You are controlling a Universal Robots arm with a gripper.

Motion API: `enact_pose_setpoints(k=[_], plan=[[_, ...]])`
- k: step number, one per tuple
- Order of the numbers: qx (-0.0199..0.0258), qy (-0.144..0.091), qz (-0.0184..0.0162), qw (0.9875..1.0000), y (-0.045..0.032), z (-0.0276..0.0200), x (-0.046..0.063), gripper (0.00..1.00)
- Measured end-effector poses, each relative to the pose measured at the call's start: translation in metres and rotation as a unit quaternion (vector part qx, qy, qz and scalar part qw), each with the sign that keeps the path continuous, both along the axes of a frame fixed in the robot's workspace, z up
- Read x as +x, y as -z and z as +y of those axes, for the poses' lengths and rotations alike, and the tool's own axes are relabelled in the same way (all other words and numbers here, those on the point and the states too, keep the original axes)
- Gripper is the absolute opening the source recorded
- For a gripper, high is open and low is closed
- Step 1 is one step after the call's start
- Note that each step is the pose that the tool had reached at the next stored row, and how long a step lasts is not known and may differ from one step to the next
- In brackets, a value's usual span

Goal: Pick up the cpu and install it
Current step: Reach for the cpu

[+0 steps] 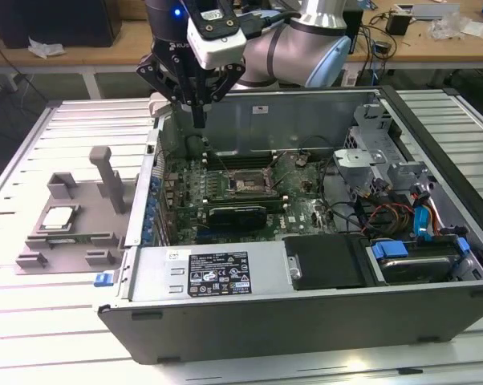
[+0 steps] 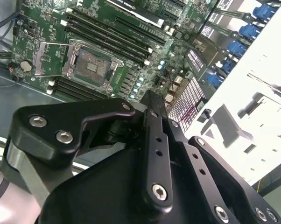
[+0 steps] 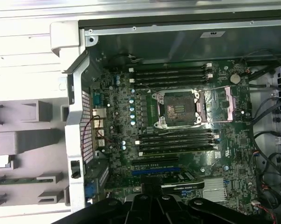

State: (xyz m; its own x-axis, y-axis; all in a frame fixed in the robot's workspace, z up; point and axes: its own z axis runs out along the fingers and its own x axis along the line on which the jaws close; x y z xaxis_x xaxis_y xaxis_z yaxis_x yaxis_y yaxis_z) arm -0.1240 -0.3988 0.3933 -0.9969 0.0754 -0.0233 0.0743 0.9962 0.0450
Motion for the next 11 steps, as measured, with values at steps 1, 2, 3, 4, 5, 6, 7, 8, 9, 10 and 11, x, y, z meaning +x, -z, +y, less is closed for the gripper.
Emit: enact_pose_setpoints(k=[1, 2, 3, 4, 5, 6, 7, 8, 9, 10, 11], plan=[[0.0, 0.0, 0.0, 1.0, 0.0, 0.0, -0.001, 0.11], [0.0, 0.0, 0.0, 1.0, 0.0, 0.0, -0.003, 0.11], [0.0, 0.0, 0.0, 1.0, 0.0, 0.0, -0.006, 0.11], [0.0, 0.0, 0.0, 1.0, 0.0, 0.0, -0.008, 0.11], [0.0, 0.0, 0.0, 1.0, 0.0, 0.0001, -0.009, 0.11], [0.0, 0.0, 0.0, 1.0, 0.0, 0.0001, -0.011, 0.11], [0.0, 0.0, 0.0, 1.0, 0.0, 0.0002, -0.014, 0.11], [0.0, 0.0, 0.0, 1.0, 0.0, 0.0003, -0.016, 0.11], [0.0, 0.0, 0.0, 1.0, 0.0, 0.0003, -0.018, 0.11], [0.0, 0.0, 0.0, 1.0, 0.0, 0.0004, -0.02, 0.11], [0.0, 0.0, 0.0, 1.0, 0.0, 0.0004, -0.021, 0.11]])
